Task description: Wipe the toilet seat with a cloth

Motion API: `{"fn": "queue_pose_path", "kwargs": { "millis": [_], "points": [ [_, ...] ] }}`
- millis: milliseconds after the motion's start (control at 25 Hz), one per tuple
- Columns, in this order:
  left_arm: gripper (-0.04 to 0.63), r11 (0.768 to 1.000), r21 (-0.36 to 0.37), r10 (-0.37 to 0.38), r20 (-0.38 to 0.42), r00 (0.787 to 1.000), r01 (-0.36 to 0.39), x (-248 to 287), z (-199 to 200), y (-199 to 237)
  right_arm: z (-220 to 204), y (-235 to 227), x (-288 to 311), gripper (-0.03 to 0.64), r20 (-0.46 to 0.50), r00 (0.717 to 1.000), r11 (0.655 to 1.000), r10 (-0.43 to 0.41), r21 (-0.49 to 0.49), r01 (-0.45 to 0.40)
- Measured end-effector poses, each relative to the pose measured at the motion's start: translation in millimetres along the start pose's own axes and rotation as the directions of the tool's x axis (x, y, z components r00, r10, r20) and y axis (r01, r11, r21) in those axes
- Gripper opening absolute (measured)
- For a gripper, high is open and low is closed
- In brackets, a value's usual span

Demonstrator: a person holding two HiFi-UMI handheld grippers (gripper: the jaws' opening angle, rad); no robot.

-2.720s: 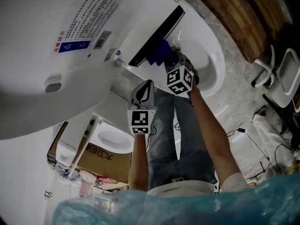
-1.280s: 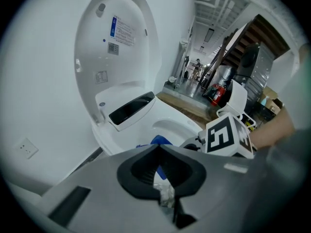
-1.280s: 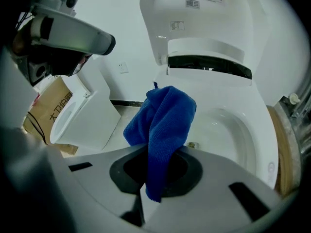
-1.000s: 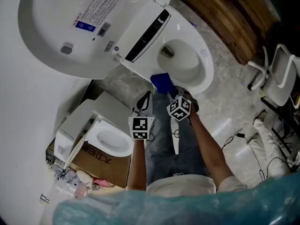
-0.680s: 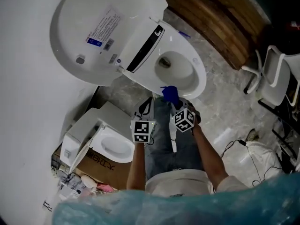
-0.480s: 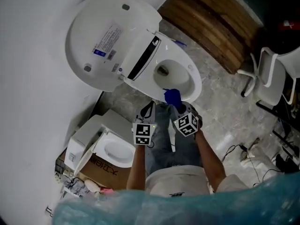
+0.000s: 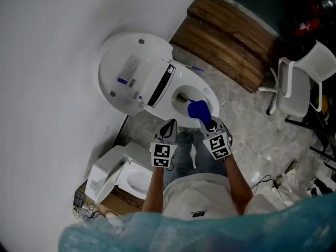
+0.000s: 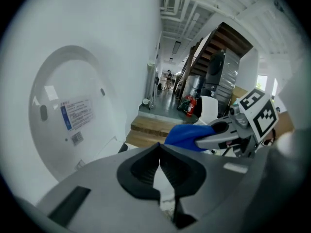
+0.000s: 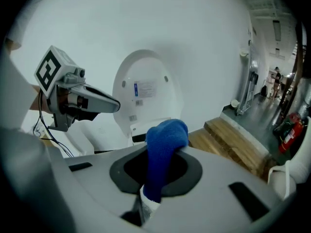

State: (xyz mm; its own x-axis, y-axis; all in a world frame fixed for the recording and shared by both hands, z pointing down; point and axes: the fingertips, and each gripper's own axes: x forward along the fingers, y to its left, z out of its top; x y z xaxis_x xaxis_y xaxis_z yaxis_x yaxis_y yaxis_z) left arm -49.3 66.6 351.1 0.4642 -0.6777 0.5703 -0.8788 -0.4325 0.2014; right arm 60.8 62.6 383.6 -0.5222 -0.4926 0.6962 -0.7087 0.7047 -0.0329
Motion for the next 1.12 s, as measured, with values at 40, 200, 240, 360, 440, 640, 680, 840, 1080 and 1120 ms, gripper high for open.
{"fn": "queue_pose_path", "kwargs": {
  "millis": [40, 200, 240, 360, 440, 640, 680, 840, 1080, 1120],
  "points": [
    [0.011, 1.000, 0.009, -0.003, 0.014, 1.000, 0.003, -5, 11, -3, 12, -3, -9, 0.017, 0.028, 1.000, 1.000, -0.009, 0.008, 0.009],
    [0.011, 0.999, 0.032, -0.029, 0.078, 0.997, 0.026, -22, 56, -14, 58, -11, -49, 0.017, 0.135, 0.990, 0.999, -0.044, 0.027, 0.041],
    [0.011, 0.999, 0.038, -0.038, 0.094, 0.995, 0.035, -26, 66, -18, 67, -13, -59, 0.017, 0.156, 0.986, 0.998, -0.055, 0.027, 0.052],
    [0.011, 0.995, 0.079, -0.070, 0.133, 0.989, 0.060, -38, 91, -30, 91, -18, -86, 0.017, 0.209, 0.974, 0.996, -0.090, 0.028, 0.086],
    [0.011, 0.991, 0.114, -0.090, 0.149, 0.985, 0.073, -45, 103, -36, 102, -21, -100, 0.017, 0.234, 0.966, 0.994, -0.113, 0.030, 0.109],
    [0.011, 0.982, 0.163, -0.128, 0.168, 0.977, 0.101, -50, 120, -41, 121, -26, -117, 0.017, 0.270, 0.950, 0.987, -0.159, 0.024, 0.159],
    [0.011, 0.980, 0.168, -0.134, 0.170, 0.976, 0.105, -50, 123, -40, 124, -27, -119, 0.017, 0.275, 0.947, 0.986, -0.166, 0.025, 0.165],
    [0.011, 0.975, 0.187, -0.155, 0.176, 0.972, 0.122, -53, 132, -40, 132, -24, -123, 0.017, 0.285, 0.941, 0.983, -0.185, 0.036, 0.182],
    [0.011, 0.970, 0.203, -0.175, 0.180, 0.968, 0.137, -54, 136, -41, 134, -21, -126, 0.017, 0.290, 0.935, 0.979, -0.203, 0.049, 0.197],
    [0.011, 0.969, 0.204, -0.176, 0.180, 0.968, 0.138, -54, 137, -40, 135, -21, -126, 0.017, 0.291, 0.935, 0.979, -0.205, 0.051, 0.199]
  ]
}}
